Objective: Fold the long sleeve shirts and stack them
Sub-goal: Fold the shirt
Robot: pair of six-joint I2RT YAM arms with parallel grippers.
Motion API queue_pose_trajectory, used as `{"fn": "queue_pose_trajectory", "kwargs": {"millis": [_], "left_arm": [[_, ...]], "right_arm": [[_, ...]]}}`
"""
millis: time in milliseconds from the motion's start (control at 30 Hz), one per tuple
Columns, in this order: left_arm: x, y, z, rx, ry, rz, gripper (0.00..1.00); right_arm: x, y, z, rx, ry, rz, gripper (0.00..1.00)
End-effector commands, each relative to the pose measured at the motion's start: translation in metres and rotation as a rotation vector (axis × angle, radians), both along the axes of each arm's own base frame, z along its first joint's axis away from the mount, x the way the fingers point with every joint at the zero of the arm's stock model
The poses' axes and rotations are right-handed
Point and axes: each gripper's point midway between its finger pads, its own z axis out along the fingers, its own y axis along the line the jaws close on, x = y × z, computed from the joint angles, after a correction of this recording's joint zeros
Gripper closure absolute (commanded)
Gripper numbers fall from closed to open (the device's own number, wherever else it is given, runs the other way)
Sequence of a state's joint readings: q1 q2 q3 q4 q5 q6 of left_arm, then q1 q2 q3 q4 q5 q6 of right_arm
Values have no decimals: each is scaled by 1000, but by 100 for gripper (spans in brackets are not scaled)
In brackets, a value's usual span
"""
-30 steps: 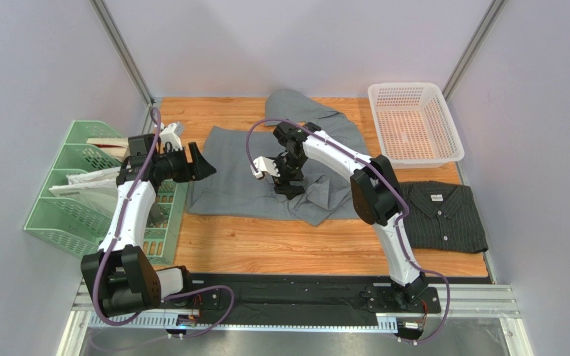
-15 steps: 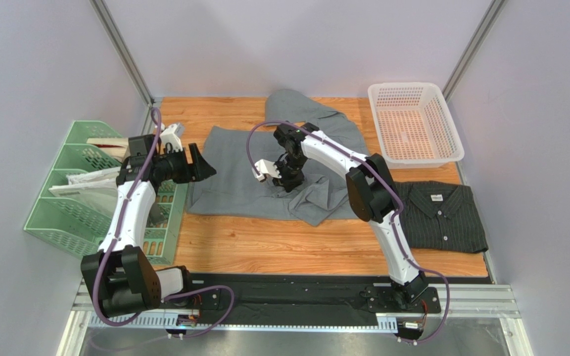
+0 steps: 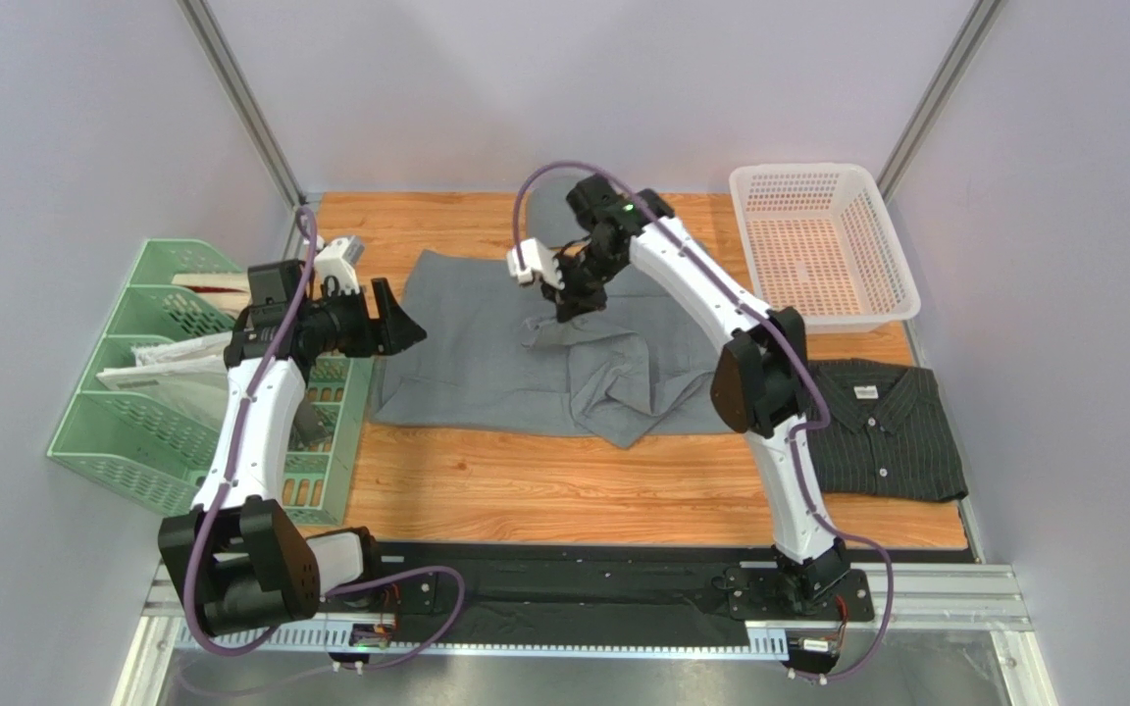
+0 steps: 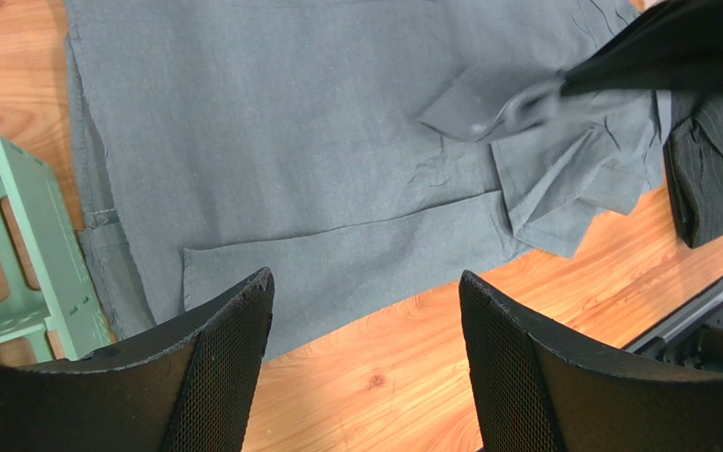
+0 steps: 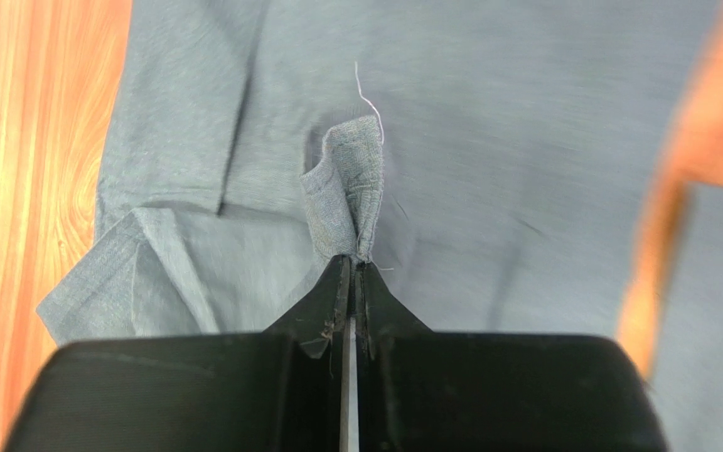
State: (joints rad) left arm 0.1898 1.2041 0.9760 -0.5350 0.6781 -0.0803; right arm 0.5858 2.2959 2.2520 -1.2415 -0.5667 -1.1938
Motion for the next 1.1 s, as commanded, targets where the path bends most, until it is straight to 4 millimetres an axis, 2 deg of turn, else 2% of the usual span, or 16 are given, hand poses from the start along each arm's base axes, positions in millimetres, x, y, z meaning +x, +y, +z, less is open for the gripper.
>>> {"fn": "queue_pose_trajectory", "kwargs": {"millis": [0,33,100,200,333,367,433,467,533,633,767,900,967,1067], "left_arm": [[6,-9,27,14,-111,-74,23],[8,-11,30,32,-138,-99,22],[14,-24,40,38,-216,-186,22],[26,-45,65,65,-402,-339,18],[39,-85,101,181,-663,-561,13],[38,-103,98,183,-681,-627,12],[42,-118,105,234,-763,-702,12],[44,-130,101,244,-778,-734,12],[52,-140,101,271,-822,-761,11],[50,-161,99,280,-844,-836,11],[50,-173,100,298,-882,-888,12],[53,-181,104,272,-877,-904,18],[52,-189,112,251,-890,-924,22],[47,-201,125,203,-897,-958,41]], "right_arm": [[10,-7,99,241,-28,-94,100],[6,-6,106,285,16,-115,100],[16,-9,130,370,0,-146,100],[18,-7,156,472,30,-178,100],[3,-6,179,525,65,-172,100],[0,-6,179,531,84,-177,100],[-5,-6,185,549,96,-171,100],[-9,-6,191,562,91,-164,100],[-15,-5,194,575,124,-168,100],[-22,-5,201,593,135,-157,100],[-26,-7,205,597,136,-157,100],[-30,-7,208,607,140,-143,100],[-29,-6,209,610,138,-139,100],[-26,-5,210,615,127,-138,100]]}}
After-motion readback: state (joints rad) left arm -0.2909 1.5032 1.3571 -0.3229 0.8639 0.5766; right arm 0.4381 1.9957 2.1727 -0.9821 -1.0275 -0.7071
